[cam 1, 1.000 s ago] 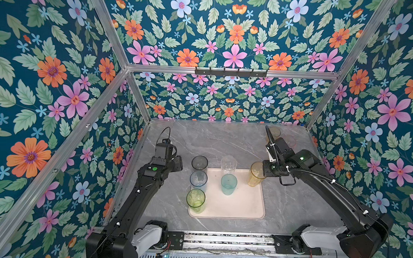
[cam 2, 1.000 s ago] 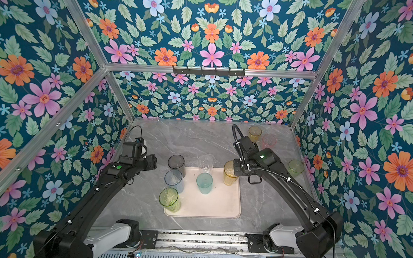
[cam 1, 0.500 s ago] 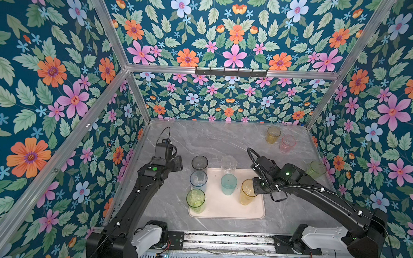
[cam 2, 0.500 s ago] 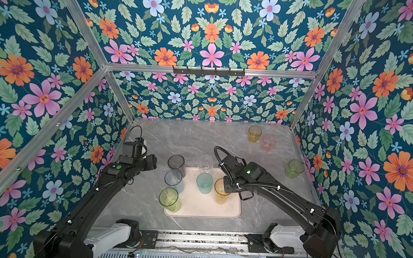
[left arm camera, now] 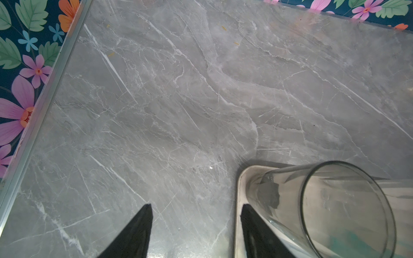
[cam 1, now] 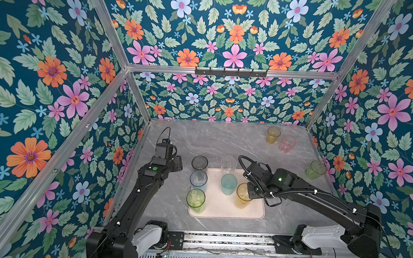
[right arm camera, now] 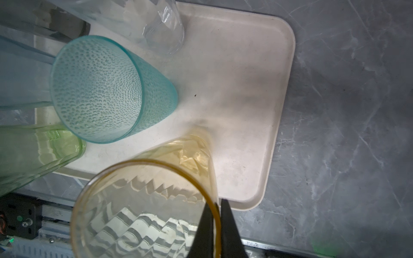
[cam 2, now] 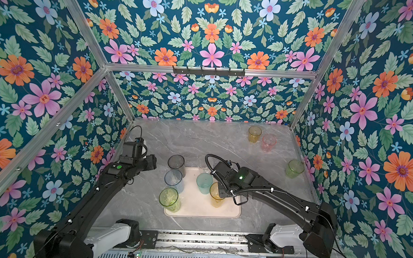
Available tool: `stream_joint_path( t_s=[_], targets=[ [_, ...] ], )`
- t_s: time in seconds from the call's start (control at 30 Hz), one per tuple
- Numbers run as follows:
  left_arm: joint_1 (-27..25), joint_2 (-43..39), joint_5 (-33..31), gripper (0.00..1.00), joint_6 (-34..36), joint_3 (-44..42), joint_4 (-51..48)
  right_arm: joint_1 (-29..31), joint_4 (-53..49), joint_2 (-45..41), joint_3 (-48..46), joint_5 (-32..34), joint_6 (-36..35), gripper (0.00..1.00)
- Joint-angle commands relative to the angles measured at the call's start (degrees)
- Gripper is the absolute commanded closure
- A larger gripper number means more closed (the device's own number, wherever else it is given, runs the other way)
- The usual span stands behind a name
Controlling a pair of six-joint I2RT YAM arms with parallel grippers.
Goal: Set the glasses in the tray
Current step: 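Lower the amber glass onto the tray near the teal glass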
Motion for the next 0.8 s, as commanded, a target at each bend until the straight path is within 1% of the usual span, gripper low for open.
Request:
stream_joint_path(
  t_s=[0.0, 0.17, 0.33, 0.5, 0.77],
  targets=[
    [-0.03, -0.06, -0.4, 0.34, -0.55, -0.01, 0.08, 1.38, 0.7, 0.92, 0.79, 1.35, 2.31, 1.0],
    [-0.05, 0.0, -0.14, 0.34, -0.51, 0.08, 0.12, 2.96, 0.94, 2.27, 1.22, 0.88, 2.7, 1.0],
    [-0.05, 0.24, 0.05, 0.34, -0.46, 0.08, 0.12, 4.83, 3.26, 3.87, 1.09, -0.33, 3.42, 1.0],
    [0.01, 0.07, 0.04, 0.34, -0.41, -0.01, 0.12, 7.48, 3.87, 7.05, 3.46, 0.2, 3.73, 1.0],
    [0.03, 0.03, 0.13, 0.34, -0.45, -0.01, 0.12, 8.64, 4.33, 10.55, 6.24, -0.54, 3.2, 1.0]
  ],
)
